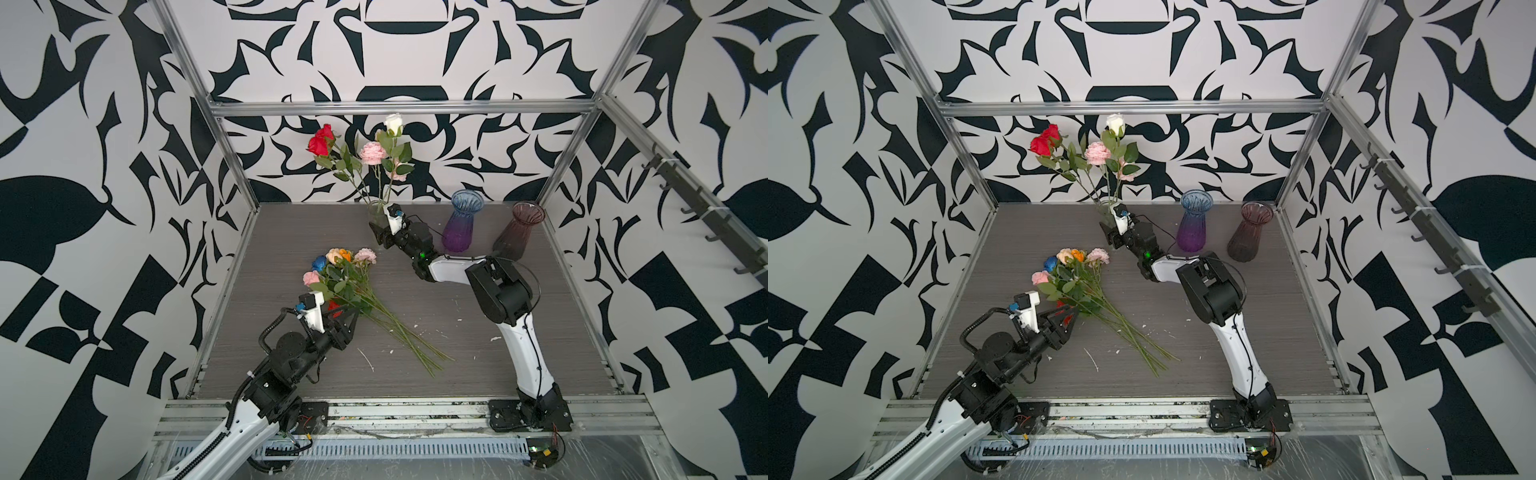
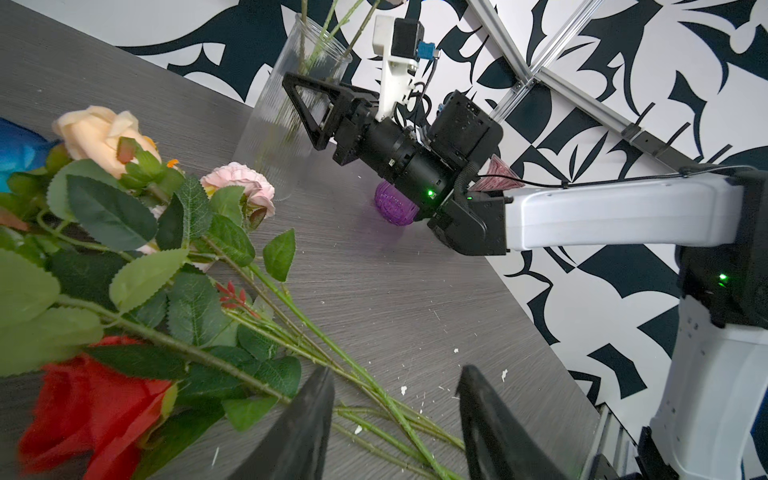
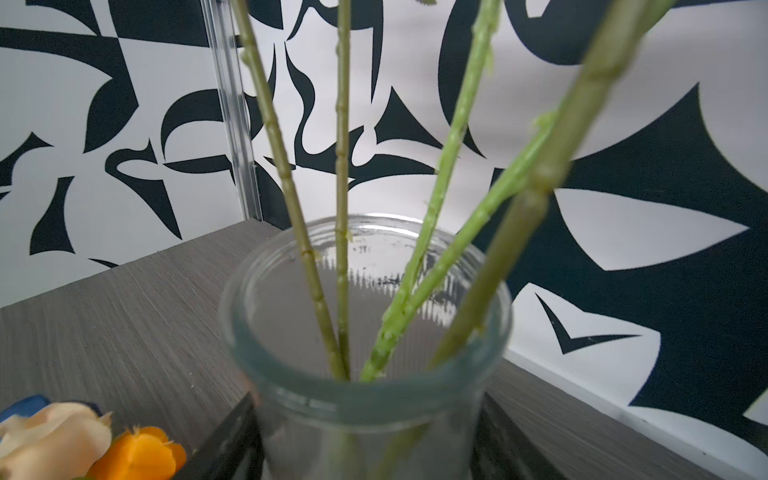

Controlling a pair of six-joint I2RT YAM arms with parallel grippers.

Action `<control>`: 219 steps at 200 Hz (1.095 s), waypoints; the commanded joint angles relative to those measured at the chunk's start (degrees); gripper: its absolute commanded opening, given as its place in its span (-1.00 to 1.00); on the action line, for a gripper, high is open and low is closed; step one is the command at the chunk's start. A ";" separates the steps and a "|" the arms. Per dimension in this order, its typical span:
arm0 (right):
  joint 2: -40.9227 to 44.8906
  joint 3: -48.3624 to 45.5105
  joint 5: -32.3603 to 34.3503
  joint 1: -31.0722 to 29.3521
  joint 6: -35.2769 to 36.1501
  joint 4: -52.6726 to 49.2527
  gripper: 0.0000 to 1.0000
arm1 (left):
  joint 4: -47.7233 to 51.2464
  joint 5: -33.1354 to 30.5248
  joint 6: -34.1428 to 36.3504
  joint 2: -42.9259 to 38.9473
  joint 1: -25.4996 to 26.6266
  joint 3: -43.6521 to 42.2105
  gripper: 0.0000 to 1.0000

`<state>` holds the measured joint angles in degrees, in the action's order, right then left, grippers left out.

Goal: Arrange the flowers into the vase
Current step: 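Slide the clear vase farther from the robot with the right gripper, then open the right gripper and move it to the blue-and-purple vase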

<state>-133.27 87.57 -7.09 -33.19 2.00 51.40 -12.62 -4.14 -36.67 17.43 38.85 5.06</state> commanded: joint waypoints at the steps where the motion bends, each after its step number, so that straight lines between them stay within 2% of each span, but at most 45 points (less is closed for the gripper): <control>1: -2.84 4.26 -0.95 1.00 3.10 -6.17 0.33 | -2.46 -0.78 -0.51 0.45 -0.26 -0.93 0.06; 91: -12.44 19.92 -3.28 1.46 2.05 -13.22 0.30 | -4.32 -0.08 -0.86 3.25 -1.21 -0.71 0.05; 153: -14.87 24.51 -4.66 1.46 0.72 -15.15 0.27 | -5.26 0.80 -1.13 4.59 -1.93 -0.67 0.04; 164: -14.17 23.51 -4.77 1.45 0.56 -14.29 0.36 | -5.31 0.89 -1.13 4.46 -2.10 -0.67 0.04; 176: -12.87 21.46 -4.78 1.49 0.22 -12.23 0.63 | -5.31 0.99 -1.22 4.37 -2.11 -0.62 0.04; 185: -11.71 20.04 -4.71 1.50 0.04 -10.65 0.75 | -5.29 1.02 -1.20 4.28 -2.13 -0.71 0.02; 219: -7.96 17.00 -5.50 1.46 0.20 -8.23 0.89 | -5.22 1.32 -1.04 3.95 -2.15 -0.75 0.00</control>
<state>-146.41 105.84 -11.40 -31.83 1.78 41.21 -16.12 -3.55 -37.56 22.00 36.95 5.06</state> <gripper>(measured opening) 0.938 0.500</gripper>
